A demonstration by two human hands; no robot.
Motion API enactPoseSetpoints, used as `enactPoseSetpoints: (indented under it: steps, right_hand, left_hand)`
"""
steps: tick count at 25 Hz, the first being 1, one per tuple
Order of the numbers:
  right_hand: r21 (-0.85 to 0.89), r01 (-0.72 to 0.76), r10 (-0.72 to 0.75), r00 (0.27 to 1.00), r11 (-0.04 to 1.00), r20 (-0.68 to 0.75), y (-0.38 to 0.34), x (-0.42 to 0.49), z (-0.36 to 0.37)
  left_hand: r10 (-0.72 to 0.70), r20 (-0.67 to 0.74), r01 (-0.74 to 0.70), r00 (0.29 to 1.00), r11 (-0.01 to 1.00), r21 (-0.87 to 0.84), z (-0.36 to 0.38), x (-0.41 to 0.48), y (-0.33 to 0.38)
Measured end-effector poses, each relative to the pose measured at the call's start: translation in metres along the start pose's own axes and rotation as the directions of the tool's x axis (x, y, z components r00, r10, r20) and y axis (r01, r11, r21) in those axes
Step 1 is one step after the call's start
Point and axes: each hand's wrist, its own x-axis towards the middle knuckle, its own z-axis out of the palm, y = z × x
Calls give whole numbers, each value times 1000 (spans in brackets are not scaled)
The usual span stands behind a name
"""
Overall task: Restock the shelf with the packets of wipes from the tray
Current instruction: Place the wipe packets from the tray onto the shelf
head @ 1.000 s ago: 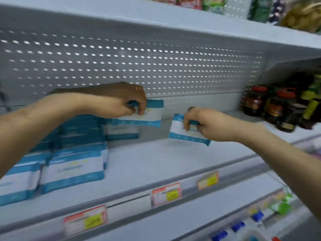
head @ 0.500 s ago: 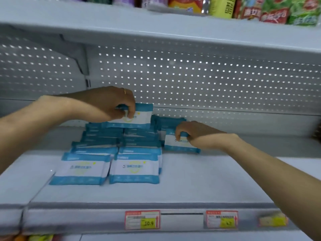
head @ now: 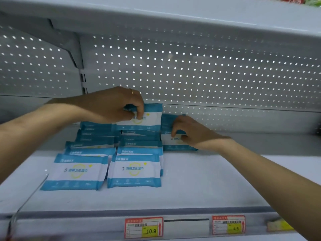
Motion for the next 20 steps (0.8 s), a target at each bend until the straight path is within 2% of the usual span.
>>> enactPoseSetpoints:
  steps: [1,4,7,9,12,16,20]
  right_hand:
    - [8,1,-1,1000,1000,-16,1,-3,-1]
    - [-2,-27,27,996,1000,-82,4,-15,-10]
    - [-89,-111,98,986,990,-133,17,-34,-21]
    - [-192,-174,153,981,966,-119,28,-51,-27]
    - [-264,-207,182,976,942,-118,40,-86,-30]
    - [-296,-268,226,960,917,-169,45,-130,-35]
    - [-295,-272,227,958,916,-178,49,-160,-40]
  left_hand:
    - [-42,17,42,999,997,-60,4,6,0]
    - [3,12,-2,1000,996,-85,9,22,20]
    - [68,-3,-66,998,964,-259,17,39,43]
    - [83,15,-73,996,944,-323,31,55,60]
    - [133,57,-106,989,935,-338,60,77,78]
    - [114,150,-58,982,942,-331,98,85,72]
    - [63,150,-14,987,953,-304,110,84,54]
